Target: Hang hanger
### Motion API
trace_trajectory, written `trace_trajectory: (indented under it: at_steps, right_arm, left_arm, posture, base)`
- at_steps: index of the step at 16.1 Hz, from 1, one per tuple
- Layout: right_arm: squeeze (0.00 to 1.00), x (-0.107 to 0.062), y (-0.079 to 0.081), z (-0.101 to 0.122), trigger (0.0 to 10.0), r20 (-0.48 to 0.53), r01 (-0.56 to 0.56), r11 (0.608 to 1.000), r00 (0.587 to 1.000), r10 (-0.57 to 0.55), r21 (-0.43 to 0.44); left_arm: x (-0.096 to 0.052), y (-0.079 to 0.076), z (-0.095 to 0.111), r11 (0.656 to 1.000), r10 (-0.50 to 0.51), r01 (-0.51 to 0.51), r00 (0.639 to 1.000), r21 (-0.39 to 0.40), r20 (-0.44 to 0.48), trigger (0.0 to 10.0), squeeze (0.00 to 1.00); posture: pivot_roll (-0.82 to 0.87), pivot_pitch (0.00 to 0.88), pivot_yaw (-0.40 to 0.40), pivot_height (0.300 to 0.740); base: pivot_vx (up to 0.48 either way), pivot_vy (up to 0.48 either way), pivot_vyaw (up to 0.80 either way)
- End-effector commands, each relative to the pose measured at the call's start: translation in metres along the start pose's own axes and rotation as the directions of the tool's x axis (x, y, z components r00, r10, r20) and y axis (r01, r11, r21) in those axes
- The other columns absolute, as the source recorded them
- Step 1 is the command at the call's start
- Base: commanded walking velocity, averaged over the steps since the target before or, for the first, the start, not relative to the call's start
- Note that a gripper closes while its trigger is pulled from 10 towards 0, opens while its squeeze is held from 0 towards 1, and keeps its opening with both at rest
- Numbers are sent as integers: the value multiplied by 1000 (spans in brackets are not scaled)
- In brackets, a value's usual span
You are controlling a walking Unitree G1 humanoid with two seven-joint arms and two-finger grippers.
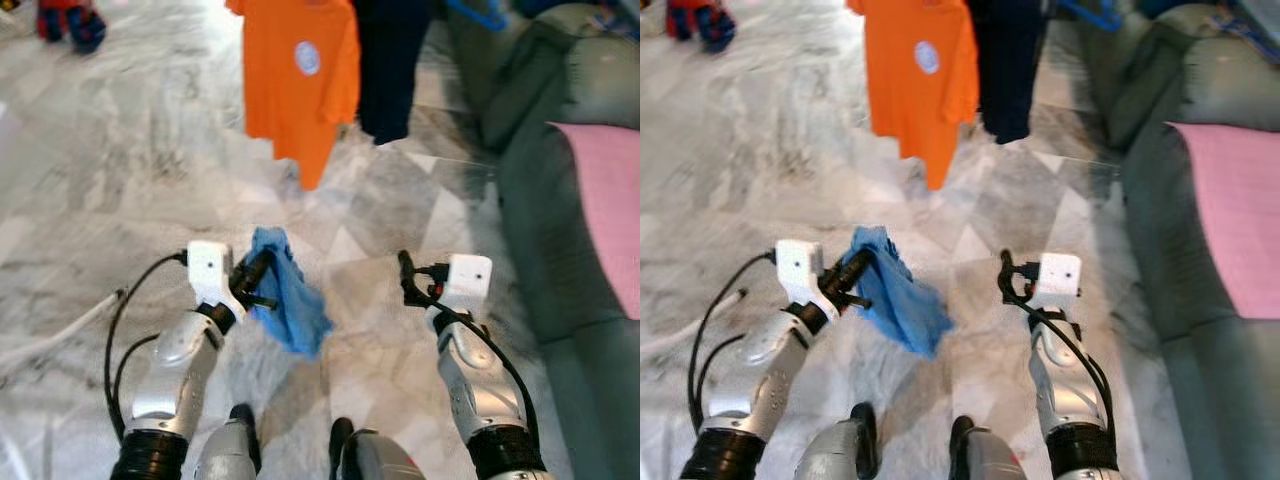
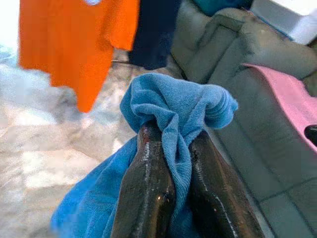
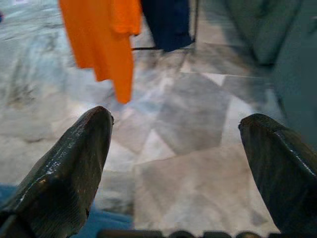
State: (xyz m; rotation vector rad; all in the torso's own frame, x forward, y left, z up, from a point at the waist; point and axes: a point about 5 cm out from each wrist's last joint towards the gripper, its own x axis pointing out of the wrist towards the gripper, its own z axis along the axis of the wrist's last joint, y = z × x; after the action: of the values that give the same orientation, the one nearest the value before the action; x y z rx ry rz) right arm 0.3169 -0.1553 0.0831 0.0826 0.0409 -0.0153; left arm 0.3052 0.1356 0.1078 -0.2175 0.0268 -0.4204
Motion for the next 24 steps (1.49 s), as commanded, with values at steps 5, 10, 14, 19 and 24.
trace_trajectory:
  at_steps: [5,10,14,19,24]
  right_arm:
    - [0,1,-8,7,10000,27,8,999,1000,-7,-52]
    - [0,2,-6,13,10000,55,-10,995,998,15,-98]
    - [0,4,-7,19,10000,74,-10,992,997,20,-128]
    - [0,6,-9,25,10000,96,-9,991,995,22,-133]
    - [0,5,-10,28,10000,115,16,992,993,-1,-127]
  left_arm:
    - [15,-8,12,1000,-30,30,998,11,52,10000,0]
    - [21,-12,13,999,-39,39,997,8,64,10000,0]
    - [23,-16,14,999,-45,45,996,3,76,10000,0]
    - [27,-20,19,999,-54,54,994,8,93,10000,0]
    - [30,-26,23,997,-72,71,992,10,102,10000,0]
  posture:
    - [58,258,-89,740]
    - [51,252,-99,740]
    - [53,249,-104,740]
    - [48,249,-106,740]
    - [45,250,-103,740]
  base:
    - [448,0,0]
    - [443,0,0]
    - [442,0,0]
    - [429,0,190]
    - [424,0,0]
